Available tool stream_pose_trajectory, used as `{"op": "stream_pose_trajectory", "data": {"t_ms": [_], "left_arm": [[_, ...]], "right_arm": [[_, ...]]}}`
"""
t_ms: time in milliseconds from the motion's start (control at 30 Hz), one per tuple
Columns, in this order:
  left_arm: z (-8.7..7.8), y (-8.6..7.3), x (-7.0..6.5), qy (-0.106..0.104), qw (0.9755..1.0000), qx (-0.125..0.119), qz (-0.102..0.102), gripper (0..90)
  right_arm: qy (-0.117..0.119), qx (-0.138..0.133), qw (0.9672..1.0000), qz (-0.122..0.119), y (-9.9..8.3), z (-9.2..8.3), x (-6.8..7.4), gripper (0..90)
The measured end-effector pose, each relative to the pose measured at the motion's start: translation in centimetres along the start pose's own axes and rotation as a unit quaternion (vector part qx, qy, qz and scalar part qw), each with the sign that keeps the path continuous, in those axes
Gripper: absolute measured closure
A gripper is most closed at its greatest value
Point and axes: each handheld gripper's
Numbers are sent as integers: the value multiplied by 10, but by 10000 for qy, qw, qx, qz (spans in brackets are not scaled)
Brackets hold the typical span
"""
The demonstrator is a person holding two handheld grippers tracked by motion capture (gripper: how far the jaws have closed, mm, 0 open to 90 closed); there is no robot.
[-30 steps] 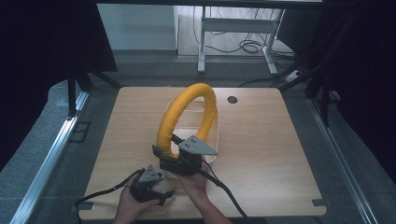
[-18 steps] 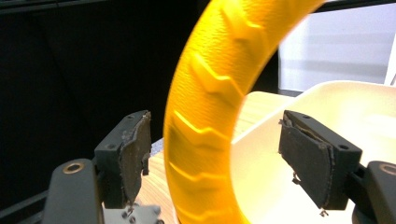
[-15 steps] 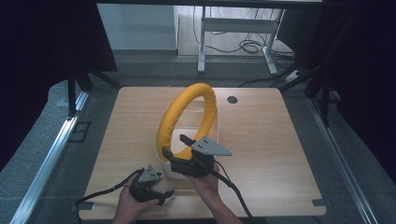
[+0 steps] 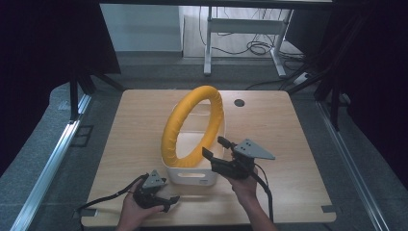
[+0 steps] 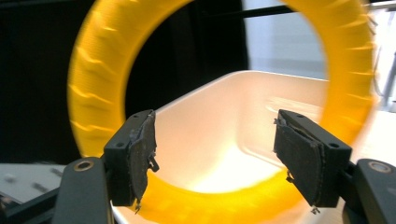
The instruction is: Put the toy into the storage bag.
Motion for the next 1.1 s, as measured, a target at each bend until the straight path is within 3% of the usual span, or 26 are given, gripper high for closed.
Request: {"op": "stream_pose_trajectory", "data": {"t_ms": [233, 400, 567, 733, 1100], "left_arm": [[1, 0, 0, 10, 10000, 41, 14, 163], [0, 0, 0, 19, 10000, 29, 15, 162], [1, 0, 0, 15, 10000, 42, 22, 162], [0, 0, 1, 17, 10000, 36, 40, 162], [2, 0, 0, 15, 10000, 70, 54, 163]], "right_arm": [[-213, 65, 9997, -92, -11, -14, -29, 338], [-332, 170, 9993, -13, -17, -23, -55, 360], [-458, 267, 9986, -51, -24, -29, -70, 374], [-729, 415, 9965, 49, -40, -35, -91, 379], [-879, 471, 9948, 210, -49, -37, -106, 381]]}}
Point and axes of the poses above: each handheld gripper's, and its own axes: z roughly forward along the jaws, y roughly out of its top, x roughly to its left, and after that the axes turned 11 degrees about x, right-handed
